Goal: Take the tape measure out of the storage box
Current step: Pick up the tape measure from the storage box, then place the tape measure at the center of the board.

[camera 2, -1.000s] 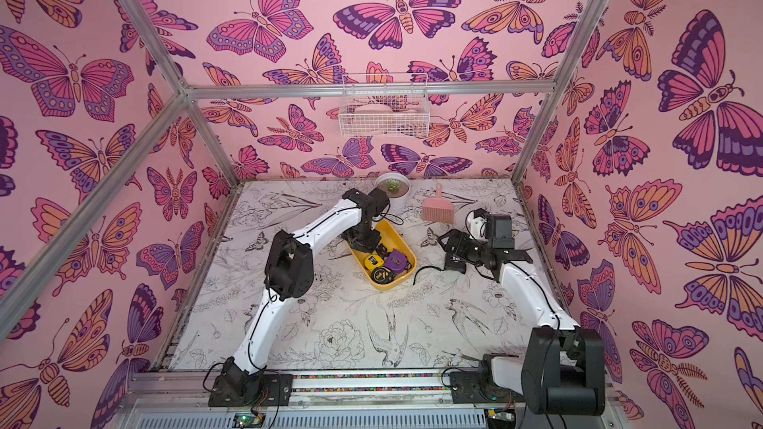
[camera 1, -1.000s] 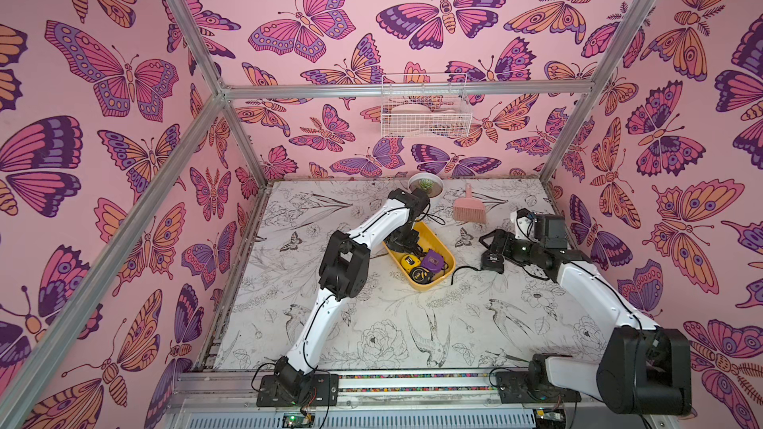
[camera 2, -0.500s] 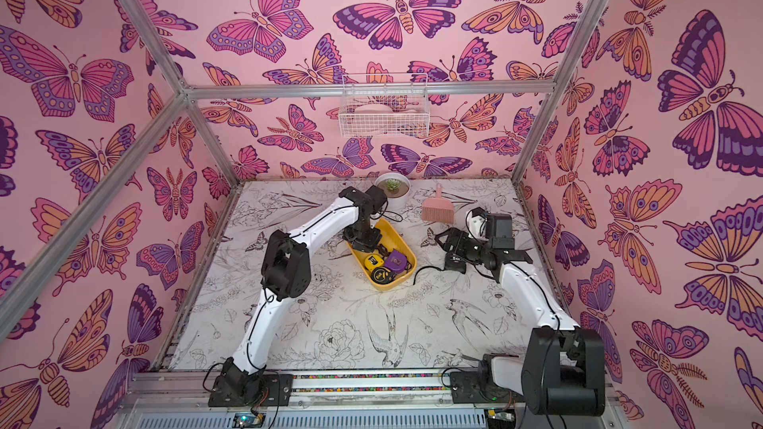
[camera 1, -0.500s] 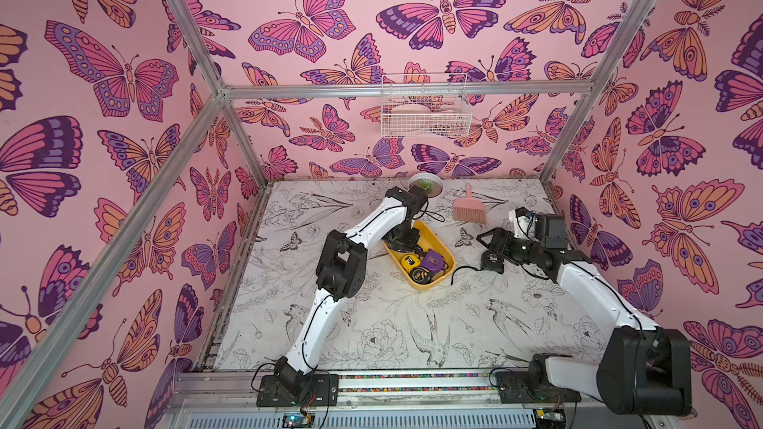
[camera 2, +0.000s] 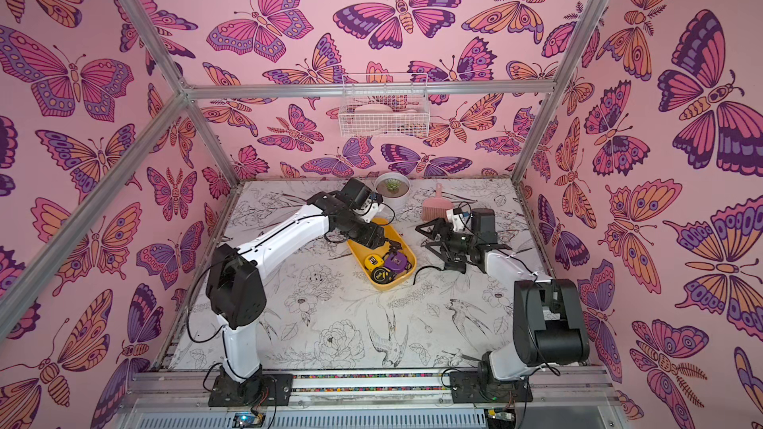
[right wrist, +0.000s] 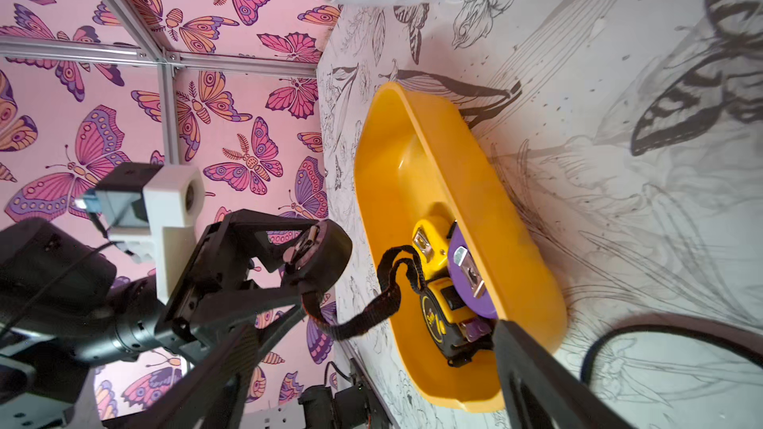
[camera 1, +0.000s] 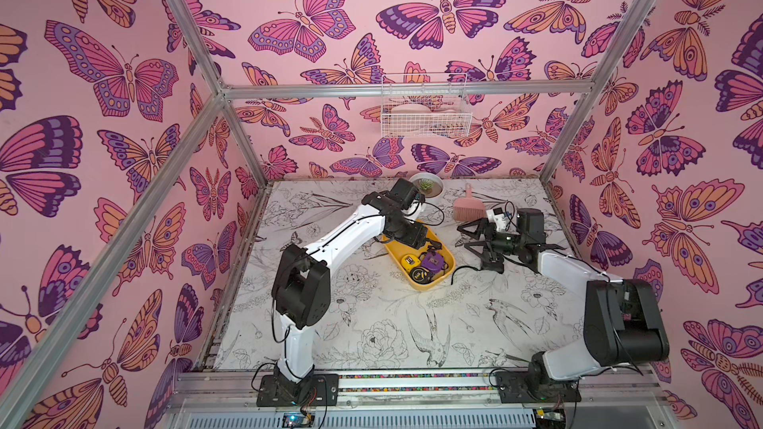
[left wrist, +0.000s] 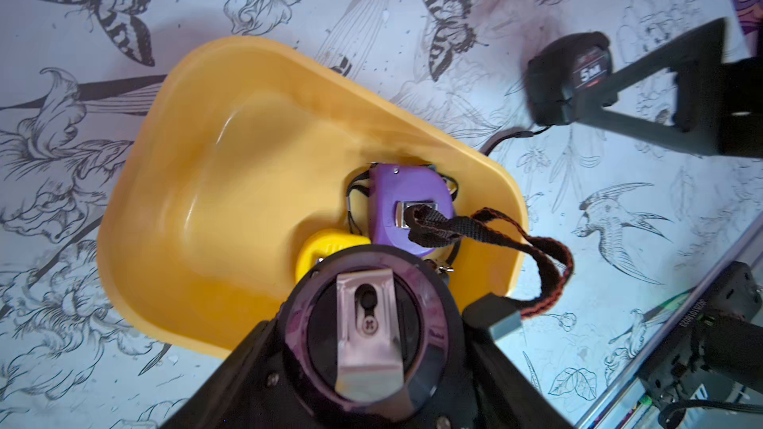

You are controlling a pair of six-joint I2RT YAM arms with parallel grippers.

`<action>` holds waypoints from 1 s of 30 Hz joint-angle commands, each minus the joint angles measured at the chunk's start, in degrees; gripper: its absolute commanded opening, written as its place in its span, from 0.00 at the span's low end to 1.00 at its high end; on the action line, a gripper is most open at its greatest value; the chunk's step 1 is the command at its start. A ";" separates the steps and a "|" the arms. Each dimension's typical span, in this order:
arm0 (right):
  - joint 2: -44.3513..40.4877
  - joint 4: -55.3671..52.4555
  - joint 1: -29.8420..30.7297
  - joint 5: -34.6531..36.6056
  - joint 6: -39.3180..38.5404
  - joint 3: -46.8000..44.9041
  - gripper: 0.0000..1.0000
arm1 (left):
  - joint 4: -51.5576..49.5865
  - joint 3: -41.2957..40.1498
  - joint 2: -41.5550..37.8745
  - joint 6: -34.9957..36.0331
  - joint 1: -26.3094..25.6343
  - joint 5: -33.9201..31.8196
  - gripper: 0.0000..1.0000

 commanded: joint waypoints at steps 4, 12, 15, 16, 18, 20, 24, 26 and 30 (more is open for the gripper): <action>5.15 9.42 5.65 -2.85 11.85 3.93 0.93 | 12.66 -3.48 -3.04 2.81 -2.02 2.07 0.37; 9.79 20.63 8.77 -1.00 21.32 2.20 0.90 | 18.50 -5.71 -5.07 6.29 -5.16 -2.25 0.37; 11.03 25.84 8.88 -1.00 25.36 1.49 0.88 | 21.06 -7.98 -6.48 6.53 -5.35 -1.26 0.37; 11.38 26.76 9.04 -0.87 26.06 1.49 0.87 | 21.72 -8.54 -6.88 6.65 -5.43 -1.13 0.37; 12.07 29.17 9.68 -1.04 27.79 1.86 0.82 | 23.36 -10.07 -7.64 6.76 -5.61 -1.10 0.38; 12.57 30.26 10.44 -1.26 28.88 2.49 0.74 | 24.69 -11.16 -7.86 6.77 -5.71 -1.31 0.38; 13.35 31.24 12.12 -2.01 29.82 3.42 0.63 | 26.45 -12.31 -8.04 6.84 -5.73 -2.95 0.39; 13.36 32.49 12.66 -2.11 30.80 3.11 0.61 | 27.53 -12.57 -7.84 7.31 -5.70 -3.64 0.39; 12.49 33.30 13.03 -2.50 31.55 2.29 0.60 | 28.89 -12.70 -7.55 7.56 -5.70 -4.52 0.40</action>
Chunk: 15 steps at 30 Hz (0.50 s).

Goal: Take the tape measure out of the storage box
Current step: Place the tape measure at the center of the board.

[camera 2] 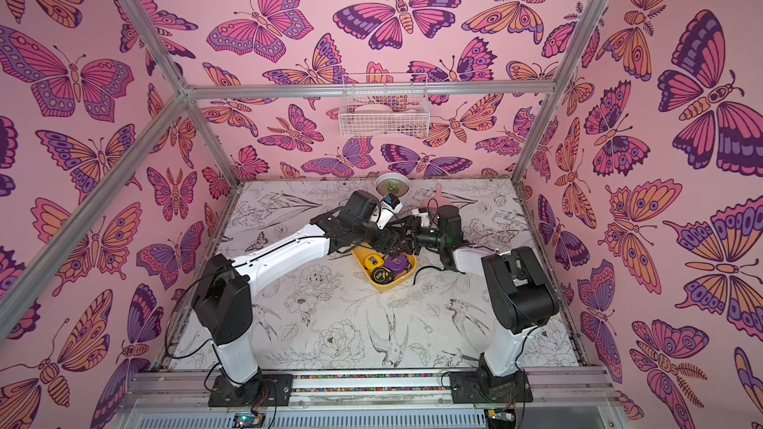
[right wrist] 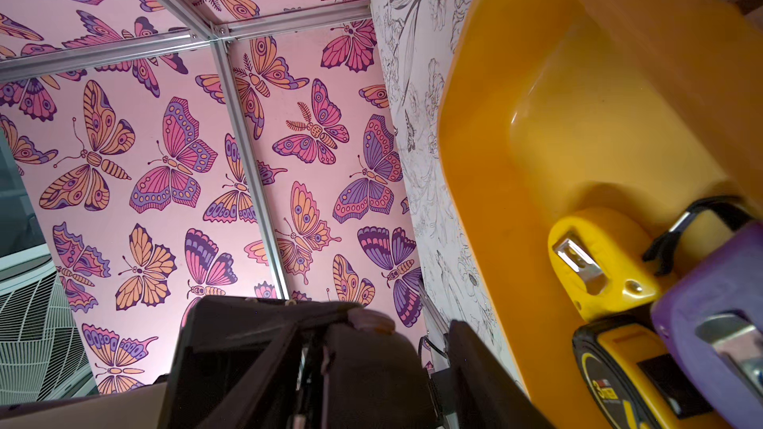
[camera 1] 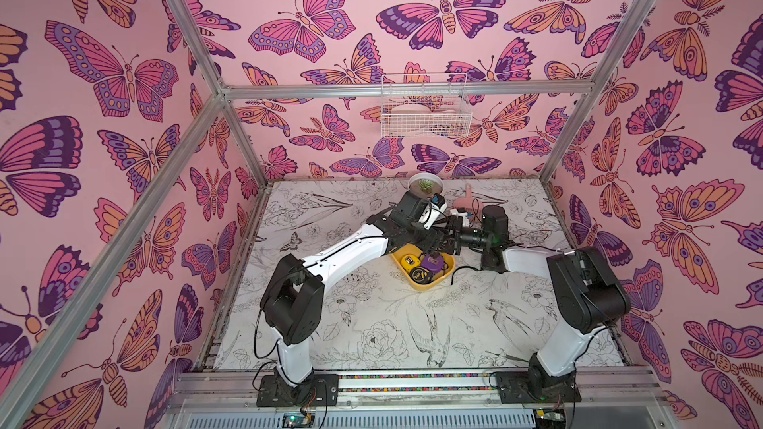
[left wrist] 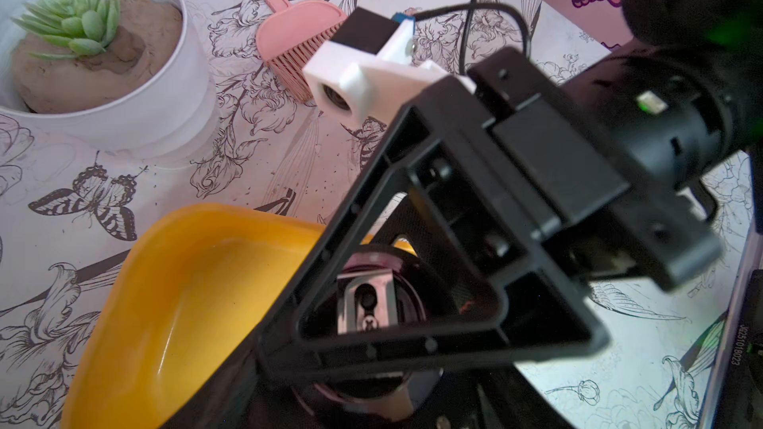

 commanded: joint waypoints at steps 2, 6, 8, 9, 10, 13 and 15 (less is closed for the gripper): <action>-1.42 2.54 0.40 -0.96 1.32 -0.31 0.58 | 5.11 -0.93 -1.43 1.27 -0.13 -1.56 0.40; -2.69 1.65 0.46 -0.98 0.98 -0.54 0.51 | 6.08 -2.03 -1.43 1.15 -0.09 -1.16 0.40; -2.94 1.55 0.47 -1.02 0.96 -0.54 0.42 | 6.17 -2.59 -1.55 1.11 -0.08 -1.19 0.42; -3.05 1.72 0.40 -1.08 0.97 -0.54 0.37 | 6.34 -2.94 -1.54 1.07 -0.12 -1.23 0.42; -3.07 1.81 0.41 -1.16 1.06 -0.54 0.33 | 6.34 -3.17 -1.61 0.99 -0.13 -1.44 0.43; -2.77 1.71 0.39 -1.49 0.88 -0.37 0.23 | 6.50 -3.78 -1.80 0.92 -0.08 -1.58 0.50; -2.58 1.87 0.41 -1.51 0.80 -0.37 0.21 | 6.51 -3.96 -1.82 0.87 -0.09 -1.58 0.55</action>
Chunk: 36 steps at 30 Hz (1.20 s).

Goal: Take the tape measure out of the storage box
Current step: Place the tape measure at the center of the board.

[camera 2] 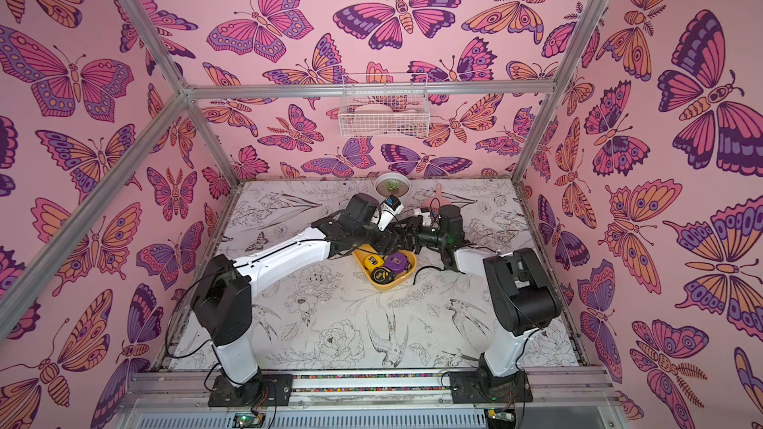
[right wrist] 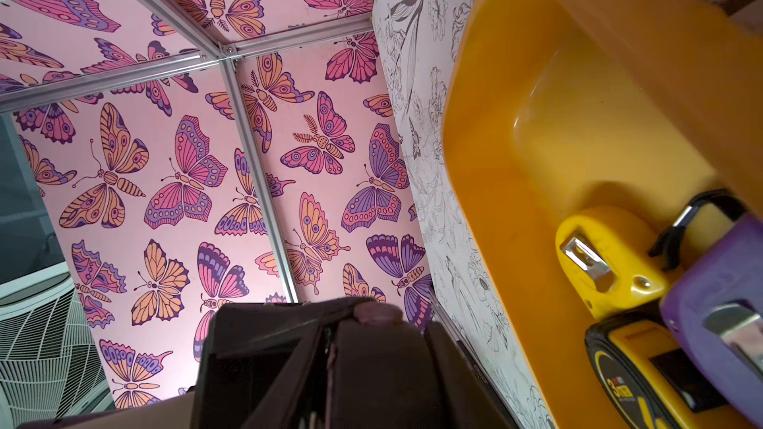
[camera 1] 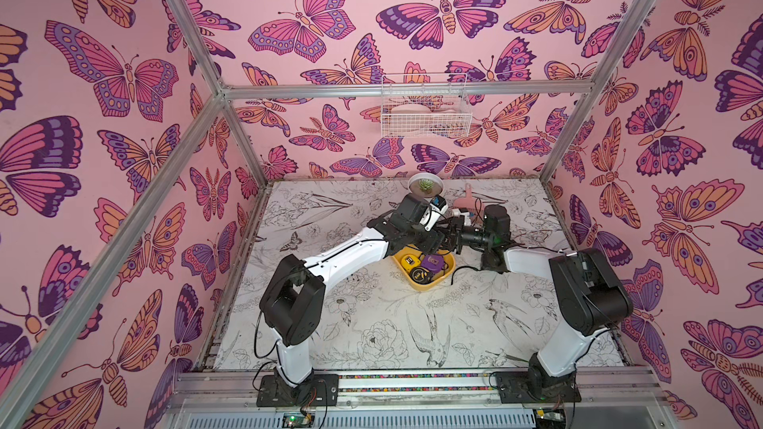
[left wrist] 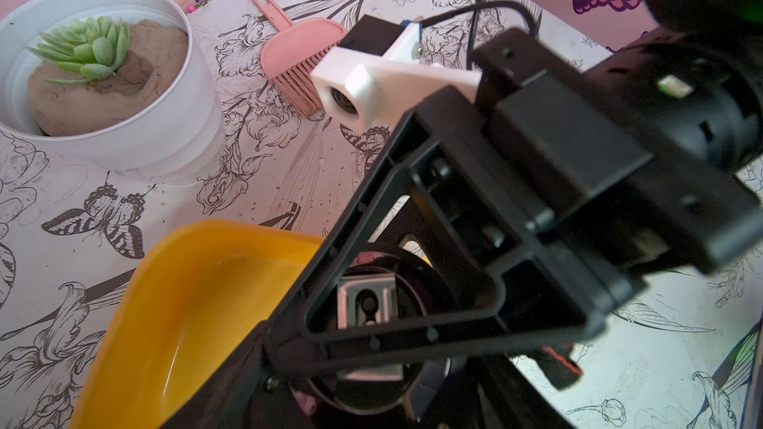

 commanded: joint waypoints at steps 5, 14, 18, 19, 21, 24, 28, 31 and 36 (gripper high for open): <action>-1.27 1.89 0.47 -3.20 -2.55 0.30 0.18 | 1.65 -1.44 -2.21 -1.81 0.20 -2.71 0.85; -4.42 -23.93 -5.01 -1.44 -21.78 5.93 0.18 | 1.29 -1.76 -9.93 -5.73 1.16 -4.58 0.99; -5.36 -29.88 -11.04 -1.04 -26.98 7.68 0.18 | -0.73 -2.51 -11.95 -5.28 1.81 -6.83 0.99; -5.67 -30.80 -13.05 -1.01 -27.93 7.78 0.18 | -1.20 -2.96 -12.21 -5.16 2.03 -7.81 0.99; -6.20 -32.51 -17.14 -1.18 -29.71 7.86 0.17 | -3.14 -3.13 -12.25 -5.30 2.63 -9.40 0.99; -6.97 -38.01 -23.19 0.15 -34.67 8.30 0.17 | -7.34 -2.04 -10.91 -5.42 3.44 -10.78 1.00; -7.55 -46.11 -29.55 5.39 -42.83 9.34 0.19 | -13.89 1.20 -6.99 -5.23 3.37 -12.86 1.00; -6.71 -48.08 -32.53 8.65 -47.01 9.56 0.21 | -16.98 3.45 -4.16 -5.43 3.42 -11.55 1.00; -3.96 -45.35 -36.38 12.04 -51.02 7.75 0.22 | -20.23 6.40 -0.08 -5.27 2.58 -9.88 0.99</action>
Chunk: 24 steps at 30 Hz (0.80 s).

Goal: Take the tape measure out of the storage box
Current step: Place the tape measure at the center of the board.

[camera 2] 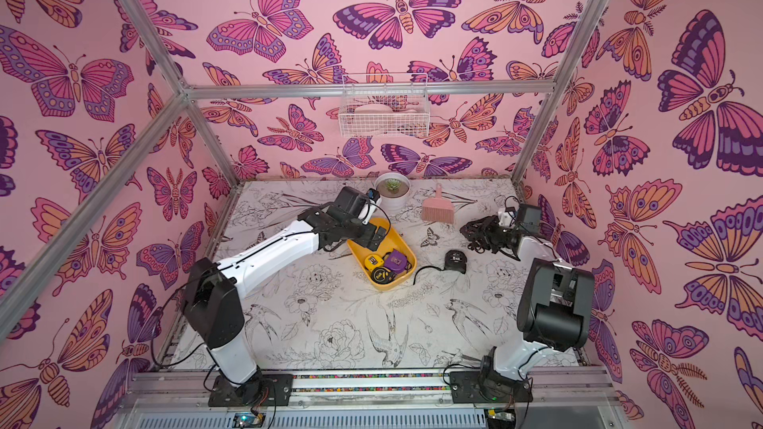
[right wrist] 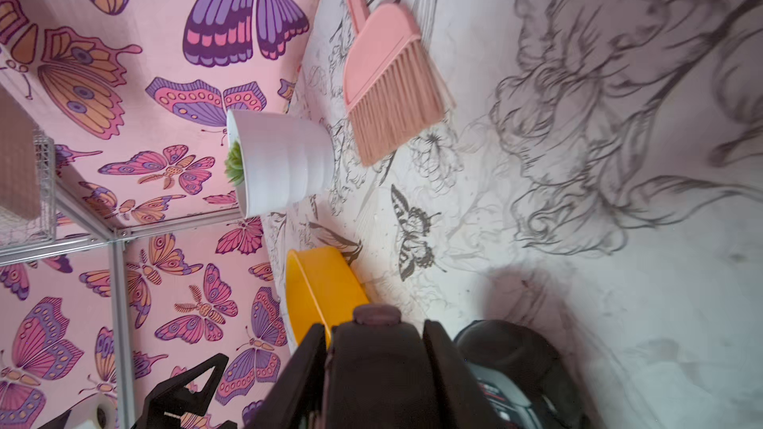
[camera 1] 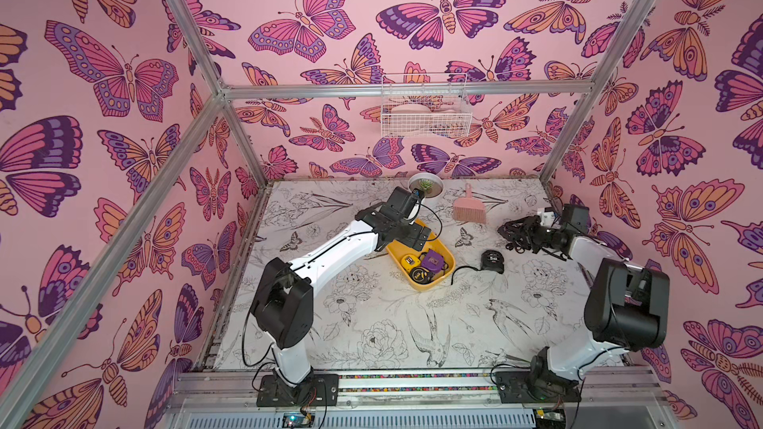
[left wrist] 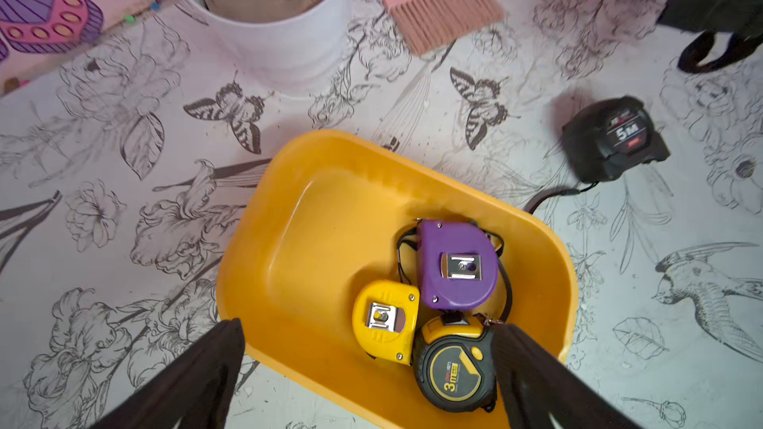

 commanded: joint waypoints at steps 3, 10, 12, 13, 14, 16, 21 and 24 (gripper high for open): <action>3.75 3.17 -2.88 2.77 -6.01 -1.34 0.24 | -5.51 3.28 3.02 0.55 -1.35 1.28 1.00; 9.61 0.94 -3.01 7.55 -10.01 -0.79 0.25 | -6.60 4.98 4.76 1.07 -2.28 1.54 0.99; 9.70 0.52 -3.01 9.93 -9.96 -1.00 0.25 | -6.98 5.56 5.24 1.28 -2.55 1.53 1.00; 9.39 0.26 -3.01 11.05 -9.87 -1.29 0.26 | -7.35 6.05 5.62 1.53 -2.63 1.50 0.99; 8.87 0.01 -3.02 11.95 -9.95 -1.56 0.28 | -7.81 6.47 6.04 1.71 -2.77 1.39 1.00; 7.36 -1.55 -3.01 15.11 -10.46 -2.04 0.39 | -8.82 7.49 7.17 2.31 -2.98 1.32 1.00; 2.77 -5.12 -3.01 21.48 -11.78 -3.44 0.77 | -14.20 12.63 12.04 3.90 -3.89 -0.90 0.99; 0.31 -8.29 -3.01 24.68 -12.86 -2.97 0.99 | -14.55 13.52 13.62 4.38 -4.17 -0.53 1.00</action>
